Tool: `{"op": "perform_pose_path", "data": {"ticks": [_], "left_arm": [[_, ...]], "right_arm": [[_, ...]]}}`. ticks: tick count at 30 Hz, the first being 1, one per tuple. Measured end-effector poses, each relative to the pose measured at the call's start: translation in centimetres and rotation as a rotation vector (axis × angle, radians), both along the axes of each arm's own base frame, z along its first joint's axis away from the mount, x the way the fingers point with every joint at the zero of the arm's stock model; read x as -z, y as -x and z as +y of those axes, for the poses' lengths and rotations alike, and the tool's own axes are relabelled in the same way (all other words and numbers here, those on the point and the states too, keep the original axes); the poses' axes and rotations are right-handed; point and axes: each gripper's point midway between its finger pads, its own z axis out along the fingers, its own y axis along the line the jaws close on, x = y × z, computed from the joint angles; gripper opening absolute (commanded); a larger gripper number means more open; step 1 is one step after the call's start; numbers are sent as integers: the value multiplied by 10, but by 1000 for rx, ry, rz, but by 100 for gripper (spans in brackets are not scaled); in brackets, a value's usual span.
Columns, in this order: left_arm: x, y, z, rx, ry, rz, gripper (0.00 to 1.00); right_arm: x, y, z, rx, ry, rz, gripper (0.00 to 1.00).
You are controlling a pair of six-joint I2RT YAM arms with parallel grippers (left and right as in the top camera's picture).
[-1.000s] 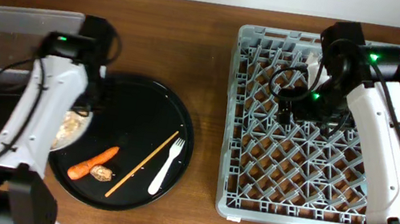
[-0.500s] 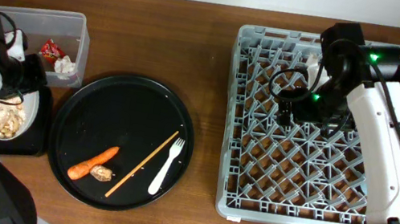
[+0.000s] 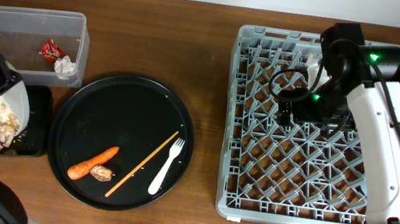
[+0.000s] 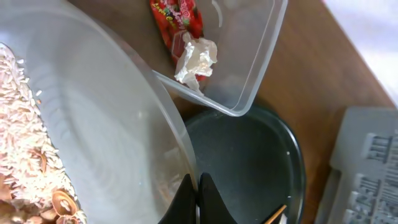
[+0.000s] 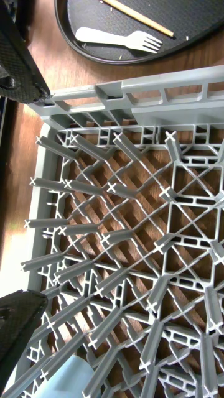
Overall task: Sort waste into correct bins and load items into the dishwasher rack
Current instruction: 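Tip the plate to dump rice and shells onto the black tray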
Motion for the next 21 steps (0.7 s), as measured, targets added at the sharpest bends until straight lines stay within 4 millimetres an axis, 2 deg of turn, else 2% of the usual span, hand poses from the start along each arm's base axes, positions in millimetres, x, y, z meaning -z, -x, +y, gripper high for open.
{"op": "perform_pose_path", "data": {"ticks": [4, 8, 12, 17, 21], "left_arm": [[-12, -2, -3, 54, 56, -96, 0], [-24, -8, -15, 141, 89, -187, 0], [-26, -6, -21, 177, 102, -206, 0], [-27, -4, -18, 178, 99, -214, 0], [-51, -3, -27, 233, 202, -360, 0]], "right_arm": [[0, 0, 0, 0, 0, 0, 99], [0, 0, 0, 0, 0, 0, 99], [0, 0, 0, 0, 0, 0, 99], [0, 0, 0, 0, 0, 0, 99], [0, 1, 0, -1, 1, 2, 99]]}}
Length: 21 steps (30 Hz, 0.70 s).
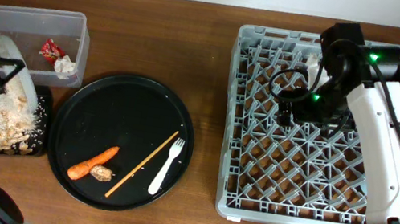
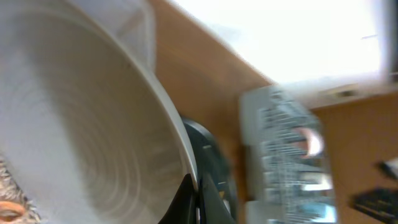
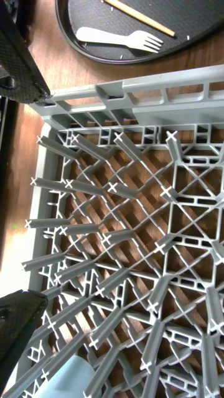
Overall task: Sort waste into correct bins and load items into the dishwasher rack
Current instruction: 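Tip the plate to dump rice and shells onto the black tray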
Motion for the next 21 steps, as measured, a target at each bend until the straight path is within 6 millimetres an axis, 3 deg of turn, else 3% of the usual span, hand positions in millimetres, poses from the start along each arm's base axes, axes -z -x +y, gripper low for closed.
{"op": "perform_pose_path", "data": {"ticks": [2, 8, 17, 21], "left_arm": [[-20, 4, 2, 13, 80, -103, 0], [-34, 9, 2, 18, 146, -165, 0], [-22, 16, 1, -1, 140, -85, 0], [-16, 30, 15, -68, 166, -31, 0]], "right_arm": [[0, 0, 0, 0, 0, 0, 99], [0, 0, 0, 0, 0, 1, 99], [0, 0, 0, 0, 0, 0, 99], [0, 1, 0, 0, 0, 2, 99]]}}
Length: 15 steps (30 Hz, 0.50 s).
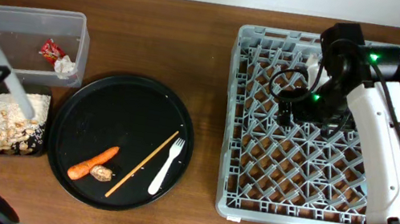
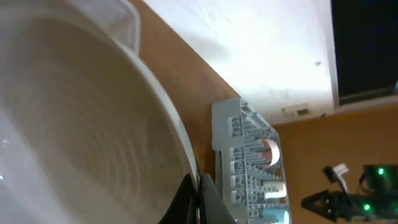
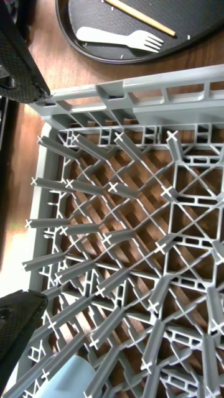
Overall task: Sort waste into correct bins and load items into the dishwasher rack
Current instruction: 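Tip the plate to dump rice and shells onto the black tray, then set the emptied plate back on the round tray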
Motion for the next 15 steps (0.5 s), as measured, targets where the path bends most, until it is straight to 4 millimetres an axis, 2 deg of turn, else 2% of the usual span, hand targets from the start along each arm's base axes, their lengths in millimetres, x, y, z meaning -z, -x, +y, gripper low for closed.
{"op": "perform_pose_path", "data": {"ticks": [3, 5, 12, 14, 15], "left_arm": [[0, 20, 27, -106, 46, 24, 0], [-1, 26, 36, -138, 56, 26, 0], [-28, 22, 27, -118, 163, -102, 0], [-28, 20, 31, -120, 150, -113, 0], [-27, 23, 26, -132, 213, -71, 0]], "right_arm": [[0, 0, 0, 0, 0, -1, 98], [0, 0, 0, 0, 0, -1, 99], [0, 1, 0, 0, 0, 3, 99], [0, 1, 0, 0, 0, 3, 99], [0, 1, -1, 1, 3, 3, 99]]}}
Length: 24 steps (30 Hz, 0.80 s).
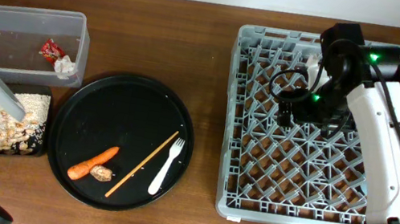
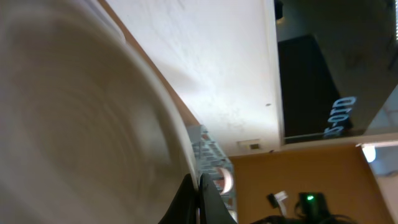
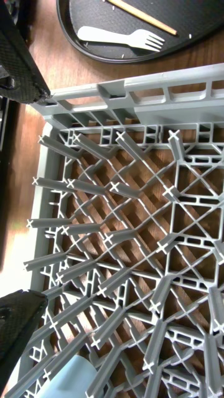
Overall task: Sort waste into correct bins and load items into the dishwasher rack
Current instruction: 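Set the emptied plate back on the round tray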
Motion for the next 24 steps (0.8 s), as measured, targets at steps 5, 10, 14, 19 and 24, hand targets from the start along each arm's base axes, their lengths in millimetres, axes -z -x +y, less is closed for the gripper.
{"op": "perform_pose_path", "data": {"ticks": [5, 10, 14, 19, 24], "left_arm": [[-5, -1, -1, 11, 0, -49, 0], [8, -14, -29, 107, -43, 14, 0], [9, -27, -118, 363, -240, 80, 0], [40, -14, -237, 713, -543, 248, 0], [88, 2, -287, 812, -893, 490, 0]], "right_arm": [[0, 1, 0, -1, 1, 2, 99], [0, 1, 0, 0, 1, 3, 99], [0, 1, 0, -1, 1, 2, 99], [0, 1, 0, 0, 2, 2, 99], [0, 1, 0, -1, 1, 3, 99]]}}
